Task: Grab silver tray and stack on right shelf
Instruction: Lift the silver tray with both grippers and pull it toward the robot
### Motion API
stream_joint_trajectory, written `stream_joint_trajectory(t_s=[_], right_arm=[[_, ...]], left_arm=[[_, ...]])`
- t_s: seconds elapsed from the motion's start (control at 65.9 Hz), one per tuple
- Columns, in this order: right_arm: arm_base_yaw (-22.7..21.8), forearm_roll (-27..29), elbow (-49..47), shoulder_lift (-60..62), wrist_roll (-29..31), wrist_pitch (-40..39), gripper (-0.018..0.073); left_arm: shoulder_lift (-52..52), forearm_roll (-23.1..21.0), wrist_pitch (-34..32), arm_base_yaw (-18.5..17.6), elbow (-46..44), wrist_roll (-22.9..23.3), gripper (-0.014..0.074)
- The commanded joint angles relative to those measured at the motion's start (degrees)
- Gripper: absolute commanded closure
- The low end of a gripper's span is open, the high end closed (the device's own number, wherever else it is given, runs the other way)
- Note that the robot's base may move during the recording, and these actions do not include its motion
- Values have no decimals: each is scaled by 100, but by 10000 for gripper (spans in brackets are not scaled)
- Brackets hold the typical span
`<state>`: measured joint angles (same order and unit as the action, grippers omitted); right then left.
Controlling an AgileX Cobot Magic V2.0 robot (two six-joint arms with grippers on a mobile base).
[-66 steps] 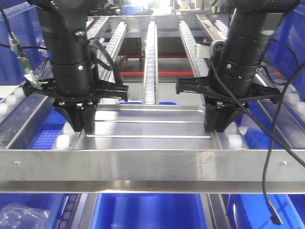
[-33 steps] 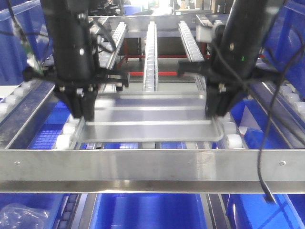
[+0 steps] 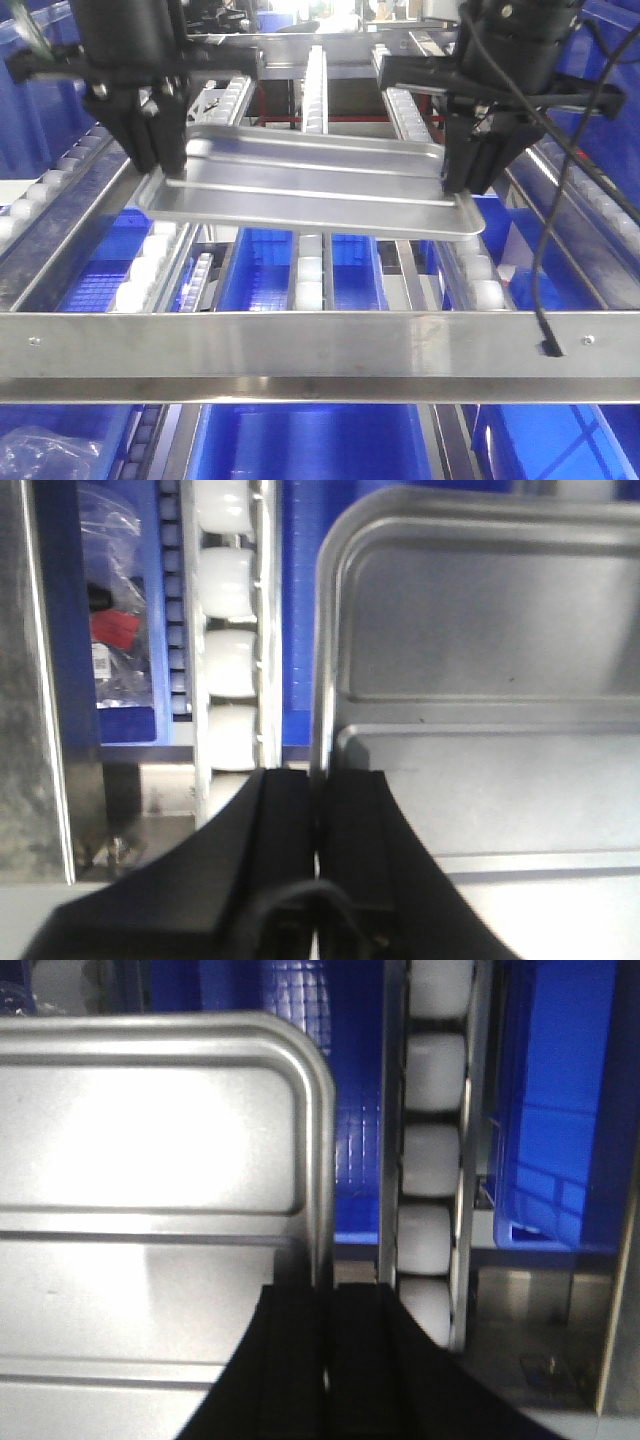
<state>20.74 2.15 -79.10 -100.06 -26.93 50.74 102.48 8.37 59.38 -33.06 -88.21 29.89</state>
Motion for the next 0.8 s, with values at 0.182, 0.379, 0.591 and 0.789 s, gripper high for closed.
stream_joint_trajectory(t_s=[0.182, 0.379, 0.591, 0.789], right_arm=[[353, 72, 228, 973, -405, -110, 508], [690, 72, 945, 1658, -706, -250, 508], [999, 72, 1723, 2358, -1053, -256, 501], [1277, 62, 2259, 2917, -1360, -200, 501]], left_arm=[[-948, -280, -115, -141, 590, 211, 695], [-1555, -246, -172, -401, 1264, 548, 695], [-2276, 57, -156, -854, 1951, 1140, 696], [-2699, 372, -11, -1451, 2387, 1849, 696]])
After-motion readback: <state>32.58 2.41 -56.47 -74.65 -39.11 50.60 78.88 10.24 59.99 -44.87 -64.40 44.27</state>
